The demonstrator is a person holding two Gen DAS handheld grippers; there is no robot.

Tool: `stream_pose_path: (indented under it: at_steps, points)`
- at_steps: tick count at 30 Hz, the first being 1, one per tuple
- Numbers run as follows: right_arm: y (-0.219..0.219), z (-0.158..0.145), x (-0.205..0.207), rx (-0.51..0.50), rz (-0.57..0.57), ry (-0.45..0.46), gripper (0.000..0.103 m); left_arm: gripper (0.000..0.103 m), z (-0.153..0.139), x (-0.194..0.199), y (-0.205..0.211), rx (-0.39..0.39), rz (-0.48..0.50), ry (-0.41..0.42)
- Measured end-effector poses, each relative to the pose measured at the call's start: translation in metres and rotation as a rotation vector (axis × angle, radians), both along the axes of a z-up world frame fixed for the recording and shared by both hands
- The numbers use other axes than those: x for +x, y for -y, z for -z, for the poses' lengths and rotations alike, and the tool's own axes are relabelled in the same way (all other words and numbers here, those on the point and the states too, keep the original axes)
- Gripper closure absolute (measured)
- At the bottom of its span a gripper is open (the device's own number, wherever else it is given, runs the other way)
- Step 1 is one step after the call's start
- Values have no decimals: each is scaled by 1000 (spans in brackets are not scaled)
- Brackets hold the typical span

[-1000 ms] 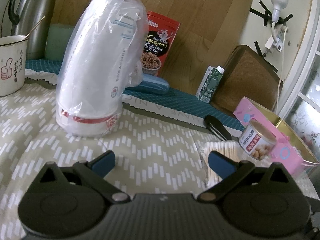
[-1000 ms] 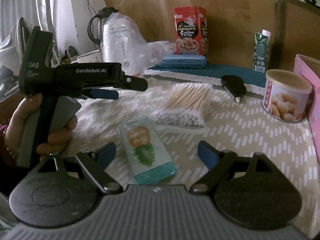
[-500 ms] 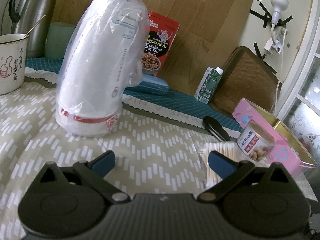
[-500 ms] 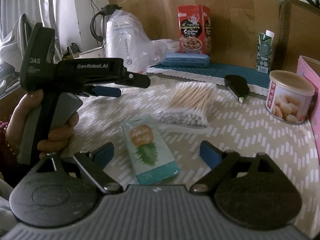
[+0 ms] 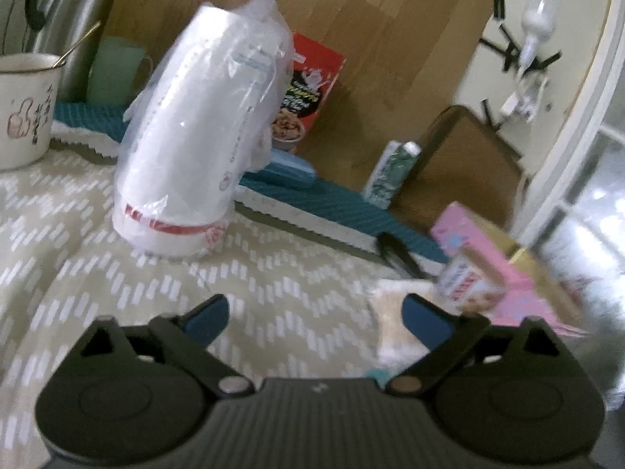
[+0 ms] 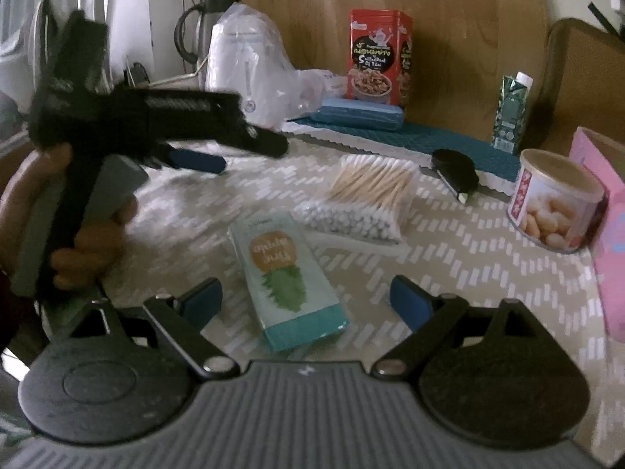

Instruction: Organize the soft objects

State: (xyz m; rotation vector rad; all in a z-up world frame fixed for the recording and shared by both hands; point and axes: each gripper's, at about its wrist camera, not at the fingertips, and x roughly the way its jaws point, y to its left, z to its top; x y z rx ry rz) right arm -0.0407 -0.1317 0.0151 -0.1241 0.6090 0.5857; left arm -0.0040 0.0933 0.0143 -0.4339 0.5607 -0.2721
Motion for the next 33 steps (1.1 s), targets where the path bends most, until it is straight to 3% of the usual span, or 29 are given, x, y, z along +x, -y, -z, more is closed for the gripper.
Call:
stream_pose_path:
  at_steps: [9, 13, 16, 17, 18, 22, 27, 33]
  points:
    - [5, -1, -1, 19, 36, -8, 8, 10, -14, -29, 23, 2, 168, -38]
    - [6, 0, -10, -9, -11, 9, 10, 10, -5, -21, 45, 67, 196, -85]
    - [11, 0, -20, 5, -46, 36, 30, 19, 5, -19, 57, 64, 228, -102]
    - [13, 0, -22, 13, -47, 47, 48, 20, 4, -21, 62, 90, 225, -96]
    - [16, -1, -24, 27, -47, 45, 55, 21, 4, -22, 68, 112, 224, -96]
    - [24, 0, -31, 47, -40, 67, 57, 29, -4, -23, 76, 103, 211, -109]
    - [51, -12, -39, 135, 11, 116, 57, 32, -40, -24, 103, 133, 254, -13]
    - [102, -42, -43, 180, 169, 268, 57, 32, -87, 12, 180, 162, 410, 115]
